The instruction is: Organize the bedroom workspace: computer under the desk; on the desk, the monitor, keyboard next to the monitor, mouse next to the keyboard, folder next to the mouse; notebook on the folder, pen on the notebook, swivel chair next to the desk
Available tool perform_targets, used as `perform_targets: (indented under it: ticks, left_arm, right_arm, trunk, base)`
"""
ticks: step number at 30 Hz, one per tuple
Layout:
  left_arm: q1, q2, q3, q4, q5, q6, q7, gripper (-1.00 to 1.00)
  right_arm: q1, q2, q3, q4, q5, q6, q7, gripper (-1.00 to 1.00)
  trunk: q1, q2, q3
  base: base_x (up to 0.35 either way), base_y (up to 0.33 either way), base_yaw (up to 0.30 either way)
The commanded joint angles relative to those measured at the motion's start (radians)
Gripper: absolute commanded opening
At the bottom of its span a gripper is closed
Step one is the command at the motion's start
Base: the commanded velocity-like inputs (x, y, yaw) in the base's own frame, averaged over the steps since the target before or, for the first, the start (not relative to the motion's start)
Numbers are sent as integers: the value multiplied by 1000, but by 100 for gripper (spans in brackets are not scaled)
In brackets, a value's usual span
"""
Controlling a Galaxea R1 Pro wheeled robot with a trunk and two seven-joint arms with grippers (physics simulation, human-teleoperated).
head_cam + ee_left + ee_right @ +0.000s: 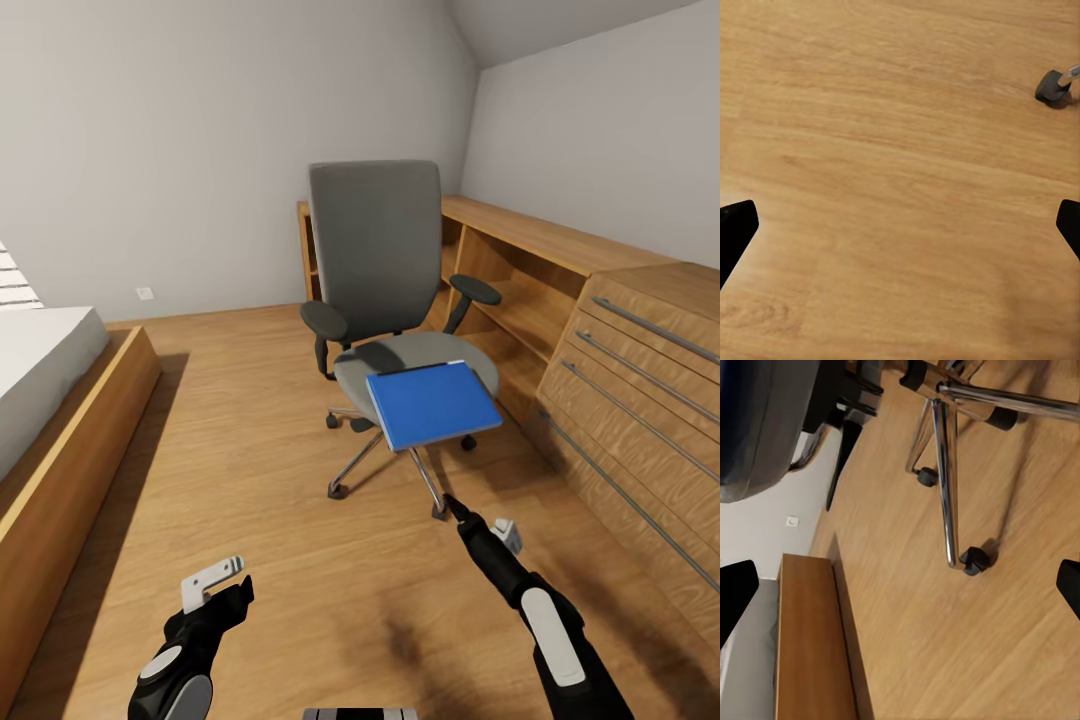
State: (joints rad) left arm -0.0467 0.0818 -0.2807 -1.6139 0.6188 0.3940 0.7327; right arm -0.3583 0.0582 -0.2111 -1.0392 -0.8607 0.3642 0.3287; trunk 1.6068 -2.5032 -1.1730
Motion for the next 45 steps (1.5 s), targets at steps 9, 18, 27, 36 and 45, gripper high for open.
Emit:
perform_targets:
  ticks: [9, 18, 27, 36, 45]
  left_arm:
    - [-1, 1, -3, -1, 6, 3, 9, 100]
    - [-1, 1, -3, 0, 6, 3, 9, 100]
    - [-1, 1, -3, 0, 6, 3, 9, 100]
    - [-1, 1, -3, 0, 6, 3, 9, 100]
    - [-1, 1, -3, 0, 6, 3, 8, 100]
  right_arm:
    - [0, 6, -5, -80, -8, 3, 1, 100]
    - [1, 10, -4, -99, -11, 11, 4, 100]
    - [1, 38, -3, -99, -12, 12, 6, 100]
    - [1, 60, 0, -99, -12, 11, 8, 100]
    - [1, 63, 15, -101, -12, 10, 34, 100]
  trunk:
    - [0, 0, -1]
    - [0, 0, -1]
    - [0, 0, -1]
    - [0, 0, -1]
    - [0, 0, -1]
  base:
    - [18, 0, 0]
    - [2, 0, 0]
    - [0, 0, 0]
    - [0, 0, 0]
    - [0, 0, 0]
